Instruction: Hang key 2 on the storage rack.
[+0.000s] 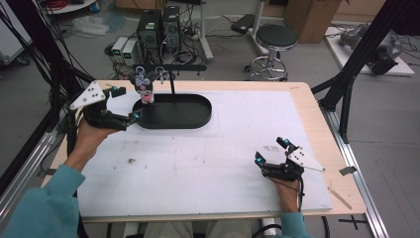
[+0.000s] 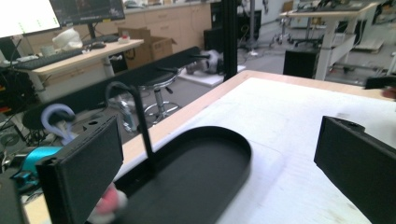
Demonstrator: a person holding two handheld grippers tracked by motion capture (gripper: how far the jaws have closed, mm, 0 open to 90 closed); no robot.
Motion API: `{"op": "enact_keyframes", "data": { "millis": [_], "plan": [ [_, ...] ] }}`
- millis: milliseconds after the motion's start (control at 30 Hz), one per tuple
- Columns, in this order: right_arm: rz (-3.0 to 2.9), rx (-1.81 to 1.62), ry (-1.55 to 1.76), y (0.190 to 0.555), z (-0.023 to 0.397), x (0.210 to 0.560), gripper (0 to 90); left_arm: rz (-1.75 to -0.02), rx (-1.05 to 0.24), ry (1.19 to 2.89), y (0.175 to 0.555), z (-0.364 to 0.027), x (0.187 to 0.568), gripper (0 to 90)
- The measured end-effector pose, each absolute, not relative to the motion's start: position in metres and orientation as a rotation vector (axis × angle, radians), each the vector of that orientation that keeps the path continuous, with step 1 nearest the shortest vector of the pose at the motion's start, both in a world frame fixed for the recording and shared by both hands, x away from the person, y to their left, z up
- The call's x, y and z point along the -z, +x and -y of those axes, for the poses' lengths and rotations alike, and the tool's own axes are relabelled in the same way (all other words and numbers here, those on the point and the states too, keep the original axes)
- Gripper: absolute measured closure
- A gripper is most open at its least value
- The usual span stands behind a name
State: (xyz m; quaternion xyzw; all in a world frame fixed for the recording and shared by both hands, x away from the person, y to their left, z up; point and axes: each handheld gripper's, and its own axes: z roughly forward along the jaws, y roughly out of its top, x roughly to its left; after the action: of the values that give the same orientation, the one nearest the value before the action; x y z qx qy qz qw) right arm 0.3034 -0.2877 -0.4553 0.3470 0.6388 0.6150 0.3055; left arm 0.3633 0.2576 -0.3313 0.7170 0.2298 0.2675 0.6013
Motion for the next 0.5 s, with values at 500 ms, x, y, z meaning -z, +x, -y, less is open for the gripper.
{"op": "enact_keyframes", "data": {
  "millis": [500],
  "plan": [
    [-1.686, -1.617, 0.916, 0.303, 0.287, 0.455, 0.5, -0.624, -0.596, 1.542, 0.296, -0.271, 0.433, 1.7]
  ]
}}
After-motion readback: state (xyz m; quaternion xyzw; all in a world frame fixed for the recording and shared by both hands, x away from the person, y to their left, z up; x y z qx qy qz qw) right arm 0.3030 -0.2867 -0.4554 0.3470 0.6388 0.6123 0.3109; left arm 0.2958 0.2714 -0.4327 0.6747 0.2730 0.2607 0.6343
